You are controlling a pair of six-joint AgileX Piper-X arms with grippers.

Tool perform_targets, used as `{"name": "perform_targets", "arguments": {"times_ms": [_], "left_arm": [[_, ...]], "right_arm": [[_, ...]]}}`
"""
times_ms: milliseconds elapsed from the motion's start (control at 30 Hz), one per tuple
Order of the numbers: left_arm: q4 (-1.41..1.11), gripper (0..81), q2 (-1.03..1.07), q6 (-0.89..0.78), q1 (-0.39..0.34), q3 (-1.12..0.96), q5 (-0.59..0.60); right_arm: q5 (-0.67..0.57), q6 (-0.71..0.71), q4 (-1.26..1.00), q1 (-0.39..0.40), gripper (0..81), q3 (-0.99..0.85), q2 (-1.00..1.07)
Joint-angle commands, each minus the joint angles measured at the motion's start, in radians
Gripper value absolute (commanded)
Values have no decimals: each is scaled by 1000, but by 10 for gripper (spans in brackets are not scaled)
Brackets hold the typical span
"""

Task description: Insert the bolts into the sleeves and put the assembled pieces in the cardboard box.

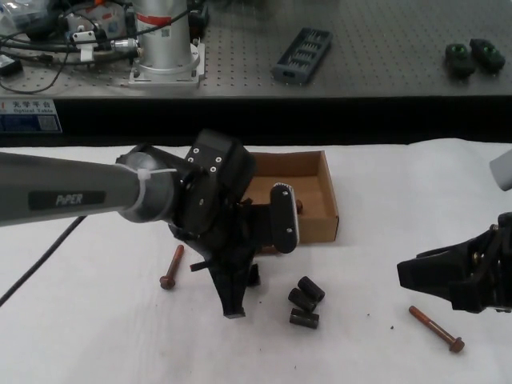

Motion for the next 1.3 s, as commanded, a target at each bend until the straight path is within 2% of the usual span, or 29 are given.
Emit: {"name": "perform_targets", "arguments": {"times_ms": [0, 300, 533, 800, 900, 1033, 1133, 1267], "left_arm": [[10, 342, 15, -2, -7, -18, 22], [63, 316, 20, -16, -19, -54, 21], [146, 316, 13, 19, -36, -100, -60], [213, 314, -65, 19, -58, -107, -2], [228, 314, -83, 22, -94, -107, -2], [241, 314, -86, 23, -168, -107, 10], [239, 314, -86, 21, -223, -107, 72], [220, 314, -83, 16, -278, -107, 68]], "right_arm": [[-15, 1, -8, -5, 292, 0, -9], [-23, 1, -1, -5, 292, 21, -16], [-4, -25, -4, -5, 292, 22, -16], [124, -68, -6, -30, 292, 22, -16], [144, -55, 12, -59, 292, 22, -20], [244, -52, 66, -93, 292, 22, -58], [249, -52, 92, -115, 292, 22, -108], [249, -52, 121, -124, 292, 22, -182]]}}
